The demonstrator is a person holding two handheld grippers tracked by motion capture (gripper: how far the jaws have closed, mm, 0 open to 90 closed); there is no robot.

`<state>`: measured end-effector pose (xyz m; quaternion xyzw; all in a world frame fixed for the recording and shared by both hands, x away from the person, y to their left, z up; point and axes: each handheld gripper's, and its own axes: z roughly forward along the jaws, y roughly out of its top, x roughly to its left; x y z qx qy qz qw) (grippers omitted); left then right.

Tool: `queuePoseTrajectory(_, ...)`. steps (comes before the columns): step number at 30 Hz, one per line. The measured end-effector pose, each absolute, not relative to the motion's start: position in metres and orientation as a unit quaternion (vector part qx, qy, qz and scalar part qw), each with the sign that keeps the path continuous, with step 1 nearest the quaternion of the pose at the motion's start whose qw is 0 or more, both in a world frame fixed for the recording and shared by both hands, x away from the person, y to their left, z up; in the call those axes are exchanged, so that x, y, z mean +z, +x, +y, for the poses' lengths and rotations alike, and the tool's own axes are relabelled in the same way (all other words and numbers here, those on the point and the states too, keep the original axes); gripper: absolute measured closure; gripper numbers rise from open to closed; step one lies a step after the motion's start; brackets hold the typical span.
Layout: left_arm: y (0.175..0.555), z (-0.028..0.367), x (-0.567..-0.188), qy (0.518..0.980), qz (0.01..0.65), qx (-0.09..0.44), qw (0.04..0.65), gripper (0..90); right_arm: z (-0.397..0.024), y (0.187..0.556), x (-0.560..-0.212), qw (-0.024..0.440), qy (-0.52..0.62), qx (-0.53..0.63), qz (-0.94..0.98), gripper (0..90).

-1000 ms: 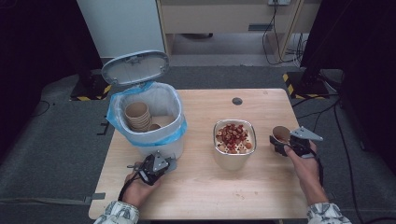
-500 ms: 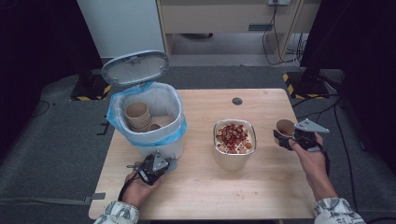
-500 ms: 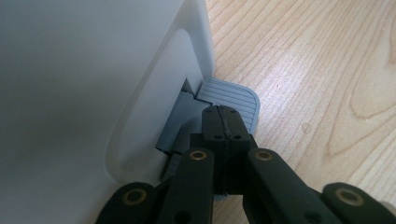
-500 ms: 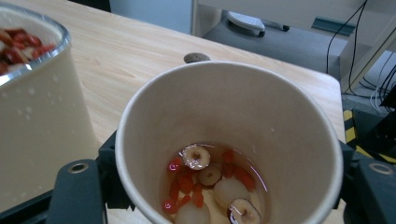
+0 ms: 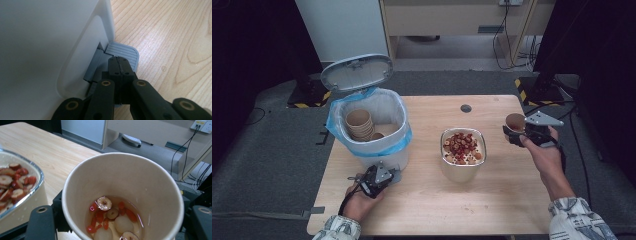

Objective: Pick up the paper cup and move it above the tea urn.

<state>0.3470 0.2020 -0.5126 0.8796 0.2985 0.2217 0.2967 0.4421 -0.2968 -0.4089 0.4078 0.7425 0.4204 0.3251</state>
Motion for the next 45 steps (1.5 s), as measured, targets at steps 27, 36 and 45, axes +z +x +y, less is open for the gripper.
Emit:
queuePoseTrajectory(27,0.347,0.202,-0.513,0.880,0.298,0.223,0.296,90.0,-0.292,0.465,-0.368,0.342,0.391,0.418,0.746,28.1)
queuePoseTrajectory(36,0.347,0.202,-0.513,0.880,0.298,0.223,0.296,90.0,-0.287,0.472,-0.356,0.348,0.384,0.418,0.746,28.1)
queuePoseTrajectory(45,0.347,0.202,-0.513,0.880,0.297,0.223,0.295,90.0,-0.280,0.479,-0.345,0.353,0.375,0.421,0.747,28.2)
